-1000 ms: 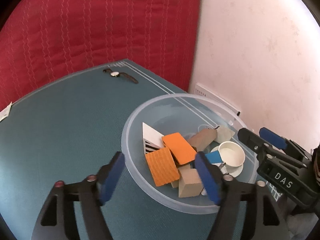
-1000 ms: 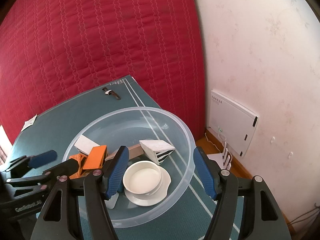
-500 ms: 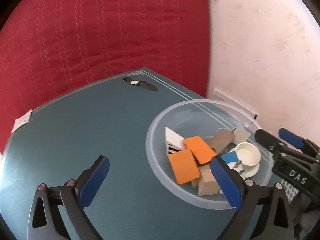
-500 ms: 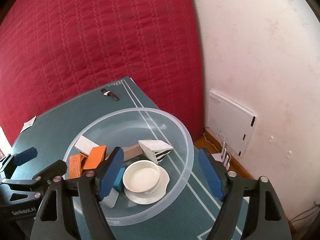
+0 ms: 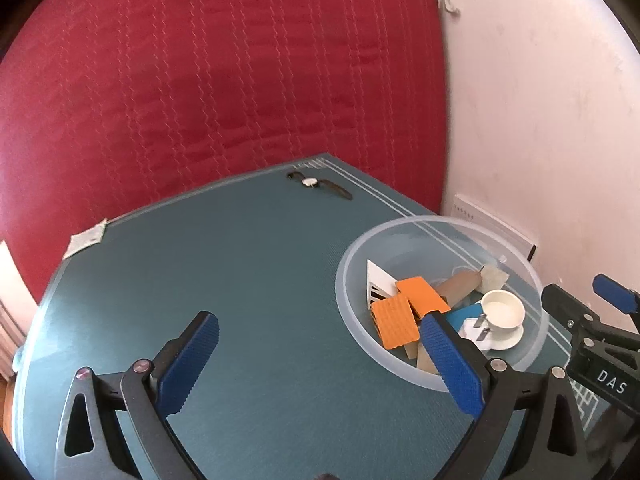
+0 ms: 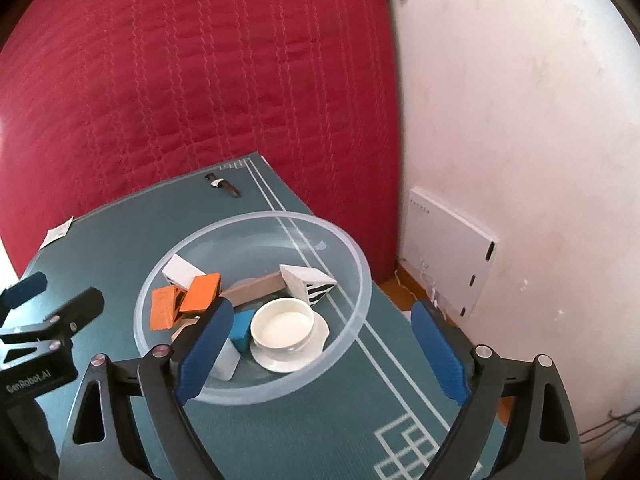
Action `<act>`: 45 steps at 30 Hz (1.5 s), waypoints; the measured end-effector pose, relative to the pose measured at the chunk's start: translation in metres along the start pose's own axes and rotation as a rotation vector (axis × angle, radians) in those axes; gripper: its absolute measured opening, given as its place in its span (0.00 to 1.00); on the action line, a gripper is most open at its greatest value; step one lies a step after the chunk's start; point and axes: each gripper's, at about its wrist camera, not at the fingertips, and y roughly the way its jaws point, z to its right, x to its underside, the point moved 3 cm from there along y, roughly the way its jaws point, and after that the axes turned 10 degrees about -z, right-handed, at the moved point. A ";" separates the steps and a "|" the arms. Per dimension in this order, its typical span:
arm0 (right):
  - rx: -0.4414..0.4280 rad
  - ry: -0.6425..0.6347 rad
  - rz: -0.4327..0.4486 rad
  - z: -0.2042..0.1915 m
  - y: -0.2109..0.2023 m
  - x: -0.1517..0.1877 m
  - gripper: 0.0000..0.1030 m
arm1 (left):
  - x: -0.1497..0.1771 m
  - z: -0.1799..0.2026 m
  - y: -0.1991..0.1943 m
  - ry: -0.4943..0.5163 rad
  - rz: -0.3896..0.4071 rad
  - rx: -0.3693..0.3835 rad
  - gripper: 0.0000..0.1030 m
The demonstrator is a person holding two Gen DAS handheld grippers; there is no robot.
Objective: Organize rigid objects
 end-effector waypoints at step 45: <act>0.071 -0.129 0.035 -0.007 -0.049 0.020 0.96 | 0.025 0.014 -0.052 0.014 -0.022 -0.046 1.00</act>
